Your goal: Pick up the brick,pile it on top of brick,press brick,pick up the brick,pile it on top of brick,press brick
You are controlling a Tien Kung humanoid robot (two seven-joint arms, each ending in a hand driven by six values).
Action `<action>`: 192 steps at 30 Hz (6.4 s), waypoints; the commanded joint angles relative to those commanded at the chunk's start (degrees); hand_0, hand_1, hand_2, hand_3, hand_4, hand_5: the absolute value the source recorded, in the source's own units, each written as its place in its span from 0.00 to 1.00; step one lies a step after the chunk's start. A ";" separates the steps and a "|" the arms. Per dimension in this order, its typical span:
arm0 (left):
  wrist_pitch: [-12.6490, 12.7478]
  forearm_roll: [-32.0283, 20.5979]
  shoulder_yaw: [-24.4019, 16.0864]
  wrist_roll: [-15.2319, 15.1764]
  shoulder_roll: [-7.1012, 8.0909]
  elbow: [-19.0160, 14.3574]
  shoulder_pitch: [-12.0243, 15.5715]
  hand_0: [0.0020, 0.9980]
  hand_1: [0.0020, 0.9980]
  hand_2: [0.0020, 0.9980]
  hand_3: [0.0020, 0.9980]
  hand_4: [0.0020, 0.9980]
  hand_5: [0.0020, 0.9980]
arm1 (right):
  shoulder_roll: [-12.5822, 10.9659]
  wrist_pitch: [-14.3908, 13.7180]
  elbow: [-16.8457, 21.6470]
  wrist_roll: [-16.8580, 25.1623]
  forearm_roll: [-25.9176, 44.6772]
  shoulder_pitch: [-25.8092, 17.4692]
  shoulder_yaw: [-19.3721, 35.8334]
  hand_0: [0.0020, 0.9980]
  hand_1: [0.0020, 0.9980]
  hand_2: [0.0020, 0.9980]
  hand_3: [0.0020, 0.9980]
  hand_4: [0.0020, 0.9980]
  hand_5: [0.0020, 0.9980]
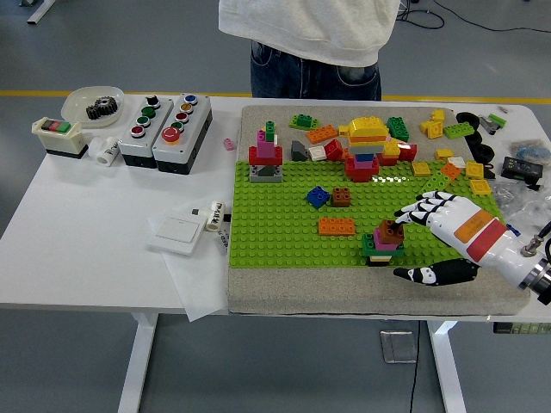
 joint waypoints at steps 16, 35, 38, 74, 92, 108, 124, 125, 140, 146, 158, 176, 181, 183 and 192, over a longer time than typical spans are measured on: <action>-0.20 0.68 -0.31 0.27 -0.02 0.03 0.22 0.71 0.71 0.76 0.64 0.74 0.65 | 0.12 0.09 -0.57 -0.08 -0.19 0.28 -0.73 0.83 0.73 0.77 0.69 0.91 0.76; -0.28 1.42 -0.69 0.47 0.03 0.08 0.21 0.71 0.71 0.76 0.65 0.74 0.65 | -0.61 0.10 -0.65 0.11 -0.58 1.59 -2.47 0.83 0.73 0.77 0.69 0.91 0.76; -0.30 1.47 -0.67 0.48 0.03 0.07 0.17 0.71 0.71 0.76 0.65 0.74 0.65 | -0.60 0.11 -0.70 0.13 -0.57 1.82 -2.59 0.83 0.73 0.77 0.70 0.91 0.76; -0.31 0.99 -0.19 0.31 0.20 0.04 -0.25 0.70 0.71 0.76 0.65 0.75 0.64 | -1.18 1.05 -1.86 0.67 -0.16 3.01 -2.80 0.82 0.73 0.77 0.69 0.91 0.76; -0.33 1.35 -0.26 0.34 0.21 0.05 -0.28 0.70 0.71 0.76 0.65 0.75 0.64 | -1.00 1.44 -1.64 0.70 -0.58 2.25 -2.72 0.82 0.73 0.77 0.69 0.91 0.76; -0.49 2.12 -0.62 0.71 0.16 0.03 0.00 0.70 0.71 0.76 0.65 0.75 0.64 | -0.76 1.45 -2.00 0.63 -0.69 1.93 -2.82 0.81 0.73 0.76 0.69 0.91 0.76; -0.78 2.59 -0.83 0.98 0.16 -0.02 0.27 0.71 0.71 0.76 0.65 0.75 0.64 | -0.92 1.33 -0.82 0.57 -0.10 1.65 -1.58 0.81 0.73 0.76 0.69 0.91 0.76; -0.79 2.57 -0.81 0.98 0.16 -0.02 0.27 0.71 0.71 0.76 0.65 0.75 0.64 | -0.93 1.32 -0.78 0.57 -0.06 1.65 -1.50 0.81 0.73 0.76 0.69 0.91 0.76; -0.98 1.89 -0.33 0.78 0.18 -0.03 0.10 0.71 0.71 0.76 0.65 0.75 0.64 | -1.22 0.91 0.20 0.57 1.95 1.83 0.28 0.81 0.73 0.76 0.69 0.91 0.76; -1.12 1.98 -0.31 0.91 0.18 -0.04 0.18 0.71 0.71 0.76 0.65 0.75 0.64 | -0.90 -2.06 0.06 -3.17 6.93 2.67 0.12 0.81 0.73 0.76 0.69 0.91 0.76; -1.00 1.71 0.29 1.14 0.34 -0.07 -0.02 0.71 0.71 0.76 0.65 0.75 0.65 | -0.62 -4.66 -2.92 -13.99 9.90 5.68 1.03 0.79 0.72 0.75 0.69 0.89 0.52; -1.17 2.13 0.40 1.81 0.17 -0.08 0.03 0.71 0.70 0.76 0.65 0.75 0.66 | -0.07 -2.11 -17.00 -14.11 15.89 7.90 1.48 0.79 0.73 0.78 0.82 0.89 0.48; -1.23 2.83 -0.12 1.91 0.17 -0.06 0.12 0.71 0.71 0.76 0.65 0.75 0.65 | 0.62 -0.70 -17.13 -12.04 25.24 6.24 2.71 0.79 0.74 0.78 0.82 0.89 0.53; -1.20 3.01 -0.29 1.92 0.16 -0.05 0.16 0.71 0.70 0.76 0.65 0.75 0.65 | 0.95 0.25 -17.10 -11.00 30.08 5.38 3.64 0.80 0.74 0.79 0.80 0.90 0.63; -1.38 3.61 -0.75 2.13 0.07 -0.04 0.37 0.71 0.71 0.76 0.65 0.74 0.65 | 1.60 4.42 -16.74 -8.86 51.68 2.87 7.01 0.79 0.73 0.79 0.80 0.93 0.63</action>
